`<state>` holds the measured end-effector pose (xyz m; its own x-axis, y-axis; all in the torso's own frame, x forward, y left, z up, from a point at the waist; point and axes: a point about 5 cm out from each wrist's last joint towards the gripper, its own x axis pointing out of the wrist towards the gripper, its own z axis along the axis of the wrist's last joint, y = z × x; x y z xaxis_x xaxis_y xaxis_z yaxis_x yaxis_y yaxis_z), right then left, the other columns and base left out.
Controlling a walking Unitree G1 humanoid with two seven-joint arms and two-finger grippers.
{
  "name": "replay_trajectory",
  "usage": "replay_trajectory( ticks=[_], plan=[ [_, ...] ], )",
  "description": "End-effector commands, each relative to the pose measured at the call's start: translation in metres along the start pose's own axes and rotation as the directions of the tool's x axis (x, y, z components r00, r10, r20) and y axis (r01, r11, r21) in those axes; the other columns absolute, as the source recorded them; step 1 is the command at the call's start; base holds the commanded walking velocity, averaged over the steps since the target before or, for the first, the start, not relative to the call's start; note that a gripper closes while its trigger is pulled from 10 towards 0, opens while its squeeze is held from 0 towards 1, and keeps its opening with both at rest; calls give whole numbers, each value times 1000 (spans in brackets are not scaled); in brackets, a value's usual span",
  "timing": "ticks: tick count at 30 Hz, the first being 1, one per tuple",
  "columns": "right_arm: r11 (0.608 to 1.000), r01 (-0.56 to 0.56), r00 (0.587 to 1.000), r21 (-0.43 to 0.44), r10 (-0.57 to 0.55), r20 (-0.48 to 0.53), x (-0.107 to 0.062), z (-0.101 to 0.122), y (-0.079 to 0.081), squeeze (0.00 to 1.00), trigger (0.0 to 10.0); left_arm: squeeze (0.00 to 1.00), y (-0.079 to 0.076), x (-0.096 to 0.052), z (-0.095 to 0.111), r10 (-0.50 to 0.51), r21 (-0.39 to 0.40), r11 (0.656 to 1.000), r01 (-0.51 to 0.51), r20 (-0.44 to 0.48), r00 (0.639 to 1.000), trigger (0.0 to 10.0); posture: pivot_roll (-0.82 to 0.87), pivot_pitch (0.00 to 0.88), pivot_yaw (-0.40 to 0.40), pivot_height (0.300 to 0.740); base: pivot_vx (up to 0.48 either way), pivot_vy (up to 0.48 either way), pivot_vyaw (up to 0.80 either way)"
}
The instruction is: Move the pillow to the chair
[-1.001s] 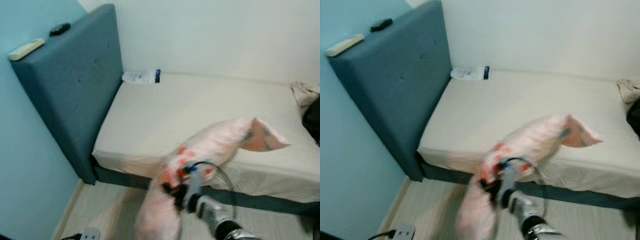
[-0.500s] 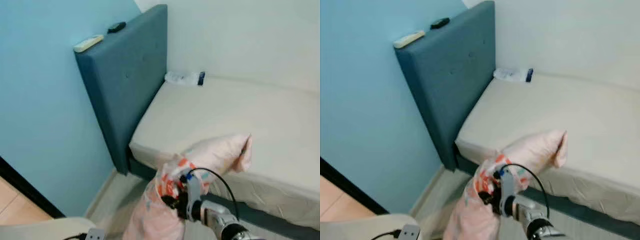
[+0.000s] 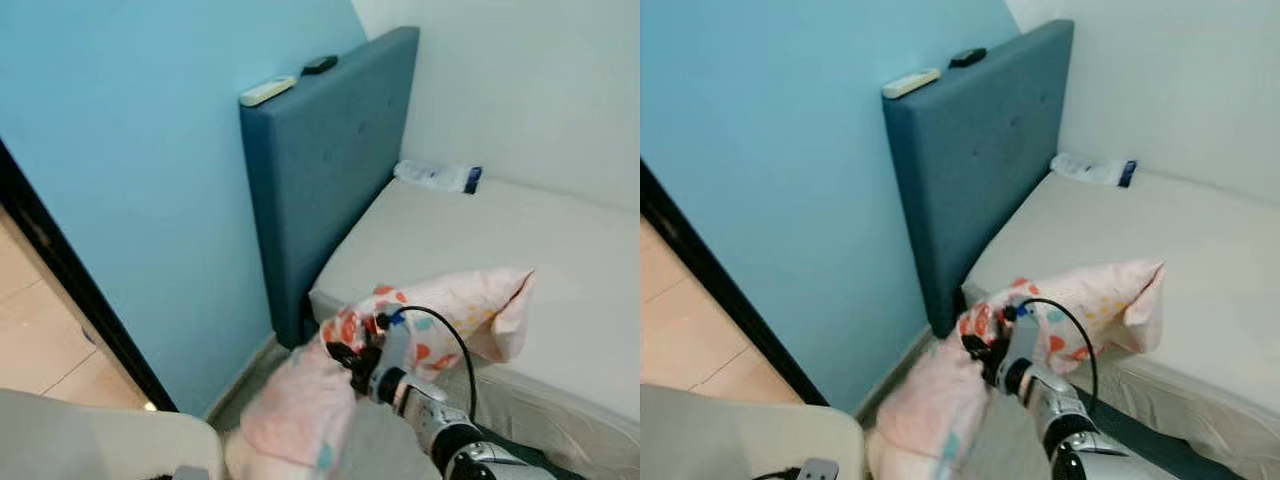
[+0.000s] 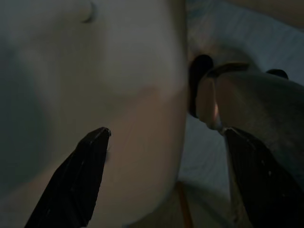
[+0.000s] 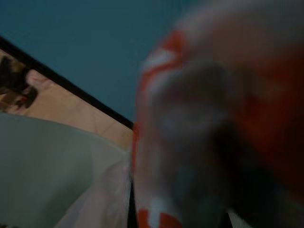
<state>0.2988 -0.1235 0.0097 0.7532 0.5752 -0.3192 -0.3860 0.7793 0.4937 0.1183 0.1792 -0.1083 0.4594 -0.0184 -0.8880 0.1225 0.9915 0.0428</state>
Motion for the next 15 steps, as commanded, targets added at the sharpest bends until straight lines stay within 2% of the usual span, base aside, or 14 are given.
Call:
replay_trajectory(
  ticks=[1,9,12,13,15],
  plan=[
    [1000,19,1000,-10,-19,18,0,4,-2,0,10000,0,-2,-1,-8,-14,3,1000,14,-39,999,10000,-103,26,-6,740,0,-240,0],
    [1000,13,1000,7,-13,22,0,1,-1,0,10000,0,-3,-1,-7,-20,-7,1000,19,-40,999,10000,-99,33,-8,740,0,-429,0],
    [996,47,999,-70,-46,8,1,2,-1,0,10000,0,-4,-1,-8,-21,-10,1000,21,-39,999,10000,-98,35,-8,740,0,-429,0],
    [996,47,999,-70,-46,8,1,2,-1,0,10000,0,-4,-1,-8,-21,-10,1000,21,-39,999,10000,-98,35,-8,740,0,-428,0],
    [995,57,998,-85,-55,17,2,5,-1,0,10000,0,-4,-1,-8,-25,-14,1000,25,-39,999,10000,-100,38,-8,740,0,-428,800]
  ],
)
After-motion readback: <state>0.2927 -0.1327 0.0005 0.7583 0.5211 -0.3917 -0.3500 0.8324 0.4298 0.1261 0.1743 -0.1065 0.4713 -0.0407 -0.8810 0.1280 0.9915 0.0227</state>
